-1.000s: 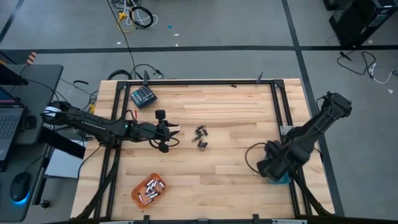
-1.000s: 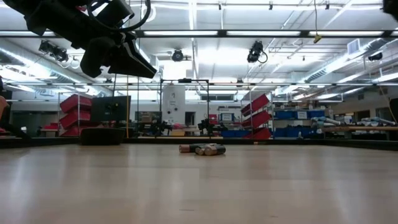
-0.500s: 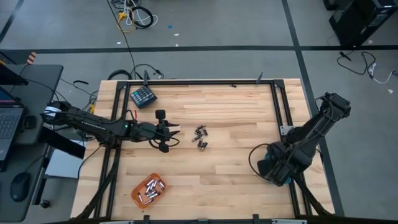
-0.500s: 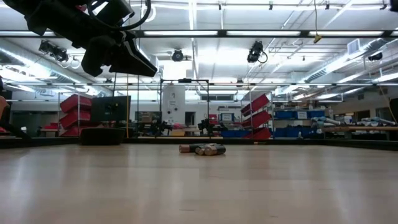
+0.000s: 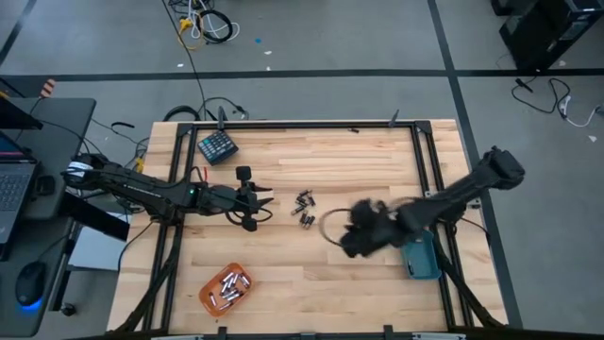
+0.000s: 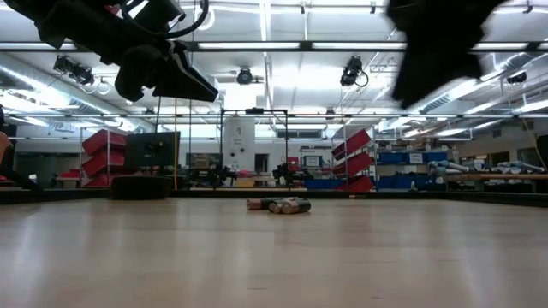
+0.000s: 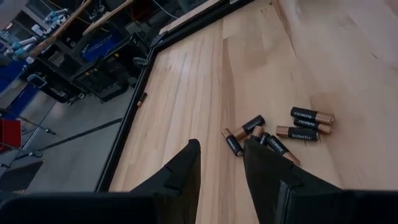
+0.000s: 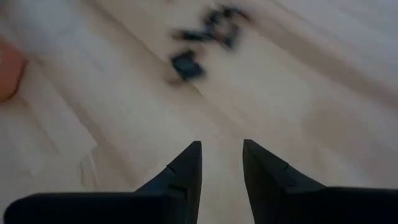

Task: Sort batteries
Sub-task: Put the black battery into the blue bin

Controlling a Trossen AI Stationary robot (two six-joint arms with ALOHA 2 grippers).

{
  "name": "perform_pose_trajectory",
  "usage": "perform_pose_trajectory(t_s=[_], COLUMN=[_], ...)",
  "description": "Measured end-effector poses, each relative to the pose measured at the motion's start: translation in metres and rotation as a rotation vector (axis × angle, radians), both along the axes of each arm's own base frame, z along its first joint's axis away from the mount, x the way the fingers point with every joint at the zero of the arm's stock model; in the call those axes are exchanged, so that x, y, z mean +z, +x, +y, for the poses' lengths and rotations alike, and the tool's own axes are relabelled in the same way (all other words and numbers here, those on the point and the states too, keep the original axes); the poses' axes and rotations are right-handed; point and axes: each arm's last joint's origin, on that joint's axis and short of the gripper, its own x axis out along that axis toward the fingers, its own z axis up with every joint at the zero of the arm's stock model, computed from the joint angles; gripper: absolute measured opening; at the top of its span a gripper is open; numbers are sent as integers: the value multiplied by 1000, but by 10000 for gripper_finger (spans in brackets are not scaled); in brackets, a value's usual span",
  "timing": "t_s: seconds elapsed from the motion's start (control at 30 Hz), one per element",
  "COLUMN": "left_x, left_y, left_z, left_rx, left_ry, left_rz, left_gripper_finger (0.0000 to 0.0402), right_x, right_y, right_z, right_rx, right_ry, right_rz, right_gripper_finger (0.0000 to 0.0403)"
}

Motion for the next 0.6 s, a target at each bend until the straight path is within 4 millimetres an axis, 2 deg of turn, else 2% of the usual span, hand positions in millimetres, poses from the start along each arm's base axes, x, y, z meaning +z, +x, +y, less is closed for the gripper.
perform_pose_trajectory(t_s=[0.13, 0.27, 0.43, 0.6], left_x=[0, -1, -2, -3], left_y=[0, -1, -1, -1], left_z=[0, 0, 0, 0], left_rx=[0, 11, 19, 19], left_ry=[-1, -24, -42, -41], left_rz=[4, 4, 8, 12], left_gripper_finger=[119, 119, 119, 119], right_x=[-12, -25, -47, -68], right_y=[44, 75, 92, 99], right_z=[-23, -49, -77, -87], right_rx=[265, 478, 592, 671], right_ry=[-116, -209, -259, -235], right_rz=[-30, -58, -8, 47], right_gripper_finger=[102, 102, 103, 110])
